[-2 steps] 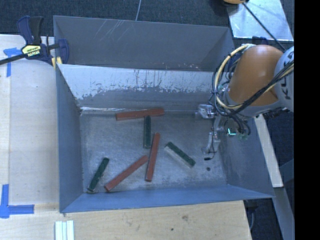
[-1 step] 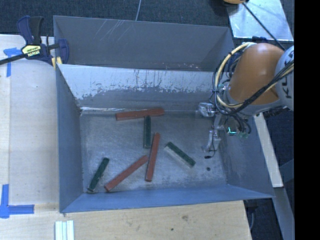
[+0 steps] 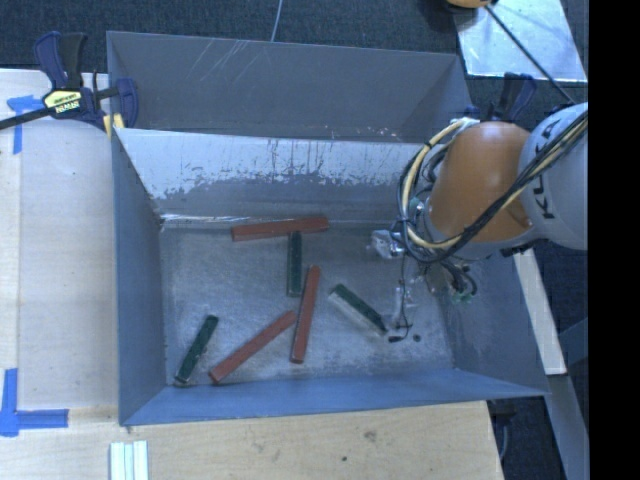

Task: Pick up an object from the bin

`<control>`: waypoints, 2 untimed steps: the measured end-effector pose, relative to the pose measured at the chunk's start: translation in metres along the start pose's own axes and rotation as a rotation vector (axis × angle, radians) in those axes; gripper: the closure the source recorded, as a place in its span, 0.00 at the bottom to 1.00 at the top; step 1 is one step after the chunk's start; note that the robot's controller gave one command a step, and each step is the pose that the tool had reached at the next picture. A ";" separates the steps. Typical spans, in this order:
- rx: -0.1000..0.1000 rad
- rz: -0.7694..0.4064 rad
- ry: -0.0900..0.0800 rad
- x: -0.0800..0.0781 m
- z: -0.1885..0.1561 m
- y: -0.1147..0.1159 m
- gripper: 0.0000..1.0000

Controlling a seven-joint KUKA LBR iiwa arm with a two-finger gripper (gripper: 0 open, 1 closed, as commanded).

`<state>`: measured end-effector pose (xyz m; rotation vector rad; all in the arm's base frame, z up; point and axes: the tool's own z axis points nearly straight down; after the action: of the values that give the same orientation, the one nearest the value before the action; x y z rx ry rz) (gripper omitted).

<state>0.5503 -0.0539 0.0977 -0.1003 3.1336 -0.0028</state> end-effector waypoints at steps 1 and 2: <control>-0.002 0.101 0.003 0.027 0.023 0.033 1.00; -0.002 0.100 0.003 0.027 0.023 0.033 1.00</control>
Offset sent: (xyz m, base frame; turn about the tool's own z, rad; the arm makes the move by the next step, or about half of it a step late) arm 0.0000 0.0000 0.0000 0.0000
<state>0.5214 -0.0222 0.0746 0.0570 3.1379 0.0000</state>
